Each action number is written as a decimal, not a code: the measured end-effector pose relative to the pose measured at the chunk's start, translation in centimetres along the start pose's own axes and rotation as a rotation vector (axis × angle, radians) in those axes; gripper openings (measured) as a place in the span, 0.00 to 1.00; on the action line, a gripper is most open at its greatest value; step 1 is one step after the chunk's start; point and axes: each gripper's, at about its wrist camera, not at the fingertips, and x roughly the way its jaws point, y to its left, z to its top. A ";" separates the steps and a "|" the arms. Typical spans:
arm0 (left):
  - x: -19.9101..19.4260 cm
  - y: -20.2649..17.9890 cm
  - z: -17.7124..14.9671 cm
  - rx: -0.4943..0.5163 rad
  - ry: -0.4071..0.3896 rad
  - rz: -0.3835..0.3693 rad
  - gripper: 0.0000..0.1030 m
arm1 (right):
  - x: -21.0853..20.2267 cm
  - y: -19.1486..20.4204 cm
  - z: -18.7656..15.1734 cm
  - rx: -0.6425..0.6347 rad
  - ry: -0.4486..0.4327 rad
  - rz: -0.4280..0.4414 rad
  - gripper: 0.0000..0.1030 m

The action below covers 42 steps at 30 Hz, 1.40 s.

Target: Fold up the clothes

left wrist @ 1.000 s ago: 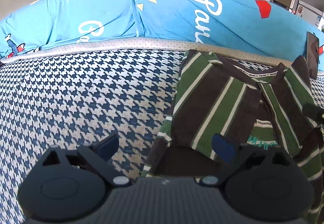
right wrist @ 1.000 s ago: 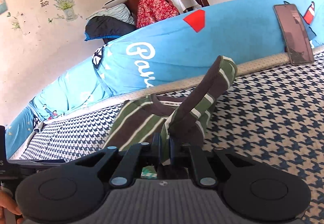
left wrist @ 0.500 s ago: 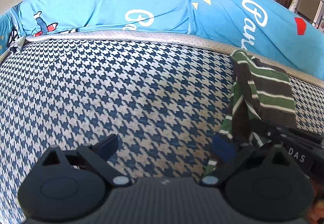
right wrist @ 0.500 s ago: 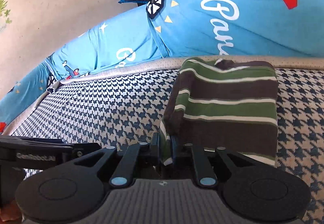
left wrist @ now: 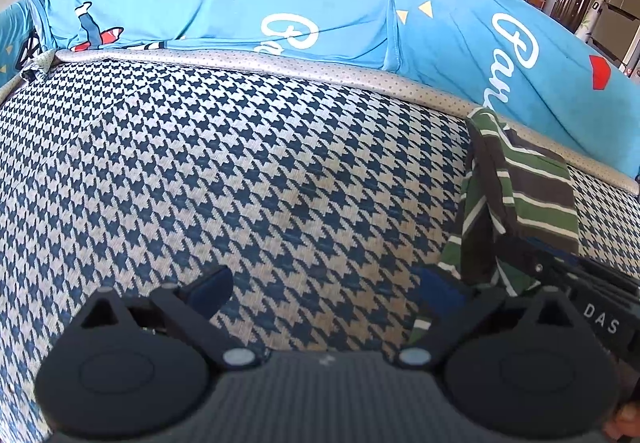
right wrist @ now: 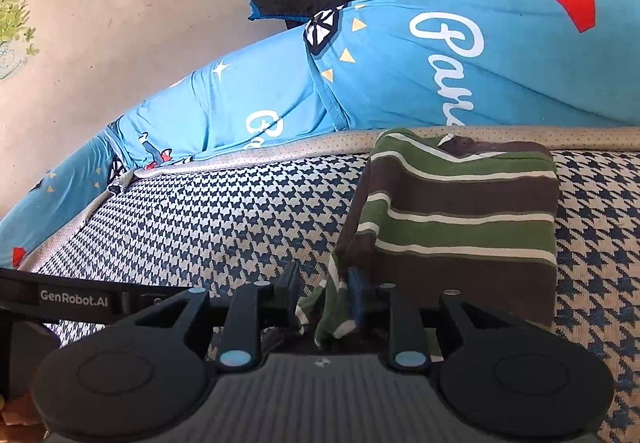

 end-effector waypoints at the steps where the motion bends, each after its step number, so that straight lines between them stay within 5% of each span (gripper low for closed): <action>1: 0.0 -0.1 0.0 0.001 0.000 0.001 0.98 | -0.3 -0.1 0.1 0.002 -0.005 0.001 0.25; 10: 0.3 -0.8 -0.2 0.017 0.006 0.005 0.98 | -0.1 -0.3 0.3 0.002 0.016 -0.015 0.24; 12: 0.4 -0.8 -0.3 0.017 0.012 0.001 0.98 | 0.5 0.1 0.1 -0.024 0.021 -0.037 0.11; 20: 0.8 -1.3 -0.3 0.047 0.023 0.005 1.00 | 1.7 0.0 -0.3 -0.006 0.030 -0.043 0.12; 29: 0.0 -1.8 -1.5 0.107 0.011 0.017 1.00 | -4.3 -2.2 1.0 0.025 -0.034 -0.076 0.13; 42: -3.6 -2.7 -7.9 0.161 0.018 0.024 1.00 | -11.3 -3.9 -3.0 0.038 0.016 -0.165 0.21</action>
